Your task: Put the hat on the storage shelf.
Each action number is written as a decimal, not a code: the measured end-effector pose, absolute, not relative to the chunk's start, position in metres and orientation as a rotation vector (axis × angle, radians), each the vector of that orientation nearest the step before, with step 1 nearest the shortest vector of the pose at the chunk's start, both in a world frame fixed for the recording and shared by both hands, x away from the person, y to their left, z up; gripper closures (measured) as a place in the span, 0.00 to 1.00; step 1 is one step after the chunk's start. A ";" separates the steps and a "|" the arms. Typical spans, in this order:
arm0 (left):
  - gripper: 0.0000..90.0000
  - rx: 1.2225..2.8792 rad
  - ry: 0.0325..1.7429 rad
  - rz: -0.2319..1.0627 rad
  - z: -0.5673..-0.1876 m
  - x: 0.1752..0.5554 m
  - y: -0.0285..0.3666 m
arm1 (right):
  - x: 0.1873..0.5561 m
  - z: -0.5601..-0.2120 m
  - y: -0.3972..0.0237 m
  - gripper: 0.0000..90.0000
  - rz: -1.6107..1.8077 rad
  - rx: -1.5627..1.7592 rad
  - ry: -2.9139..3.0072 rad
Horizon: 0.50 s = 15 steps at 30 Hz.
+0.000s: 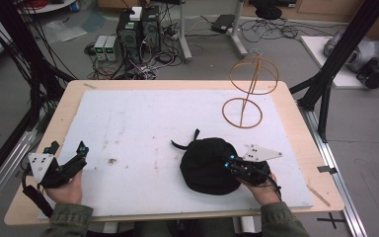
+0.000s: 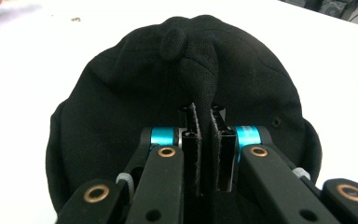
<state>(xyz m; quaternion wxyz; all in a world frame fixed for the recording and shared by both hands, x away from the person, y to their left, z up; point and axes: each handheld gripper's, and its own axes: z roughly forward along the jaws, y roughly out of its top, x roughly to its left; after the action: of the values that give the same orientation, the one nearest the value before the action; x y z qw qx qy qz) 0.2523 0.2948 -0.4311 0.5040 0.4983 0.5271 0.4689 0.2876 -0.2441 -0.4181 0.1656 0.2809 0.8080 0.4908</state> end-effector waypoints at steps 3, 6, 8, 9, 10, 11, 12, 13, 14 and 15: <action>0.20 1.201 1.273 1.133 -0.431 0.252 0.295 | 0.288 -0.418 -0.244 0.95 1.401 0.796 2.299; 0.20 1.202 1.273 1.133 -0.431 0.252 0.295 | 0.287 -0.418 -0.245 0.95 1.405 0.800 2.287; 0.20 1.203 1.273 1.134 -0.431 0.252 0.295 | 0.288 -0.417 -0.244 0.96 1.410 0.824 2.261; 0.20 1.203 1.273 1.133 -0.431 0.252 0.295 | 0.287 -0.417 -0.244 0.96 1.407 0.829 2.252; 0.20 1.203 1.273 1.133 -0.431 0.252 0.295 | 0.287 -0.417 -0.244 0.96 1.407 0.829 2.252; 0.20 1.204 1.273 1.132 -0.431 0.253 0.295 | 0.288 -0.416 -0.243 0.96 1.405 0.830 2.238; 0.20 1.205 1.273 1.133 -0.431 0.253 0.295 | 0.288 -0.416 -0.243 0.96 1.411 0.832 2.228; 0.20 1.206 1.272 1.134 -0.431 0.252 0.294 | 0.288 -0.414 -0.242 0.96 1.424 0.838 2.217; 0.20 1.204 1.272 1.132 -0.431 0.253 0.294 | 0.288 -0.412 -0.242 0.96 1.453 0.847 2.190; 0.20 1.206 1.273 1.133 -0.431 0.253 0.294 | 0.288 -0.412 -0.242 0.96 1.453 0.847 2.190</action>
<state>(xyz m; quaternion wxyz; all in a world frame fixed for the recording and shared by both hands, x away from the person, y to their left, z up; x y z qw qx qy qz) 0.2525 0.2945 -0.4312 0.5029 0.4992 0.5271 0.4691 0.2884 -0.2420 -0.4120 0.1888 0.3011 0.7788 0.5168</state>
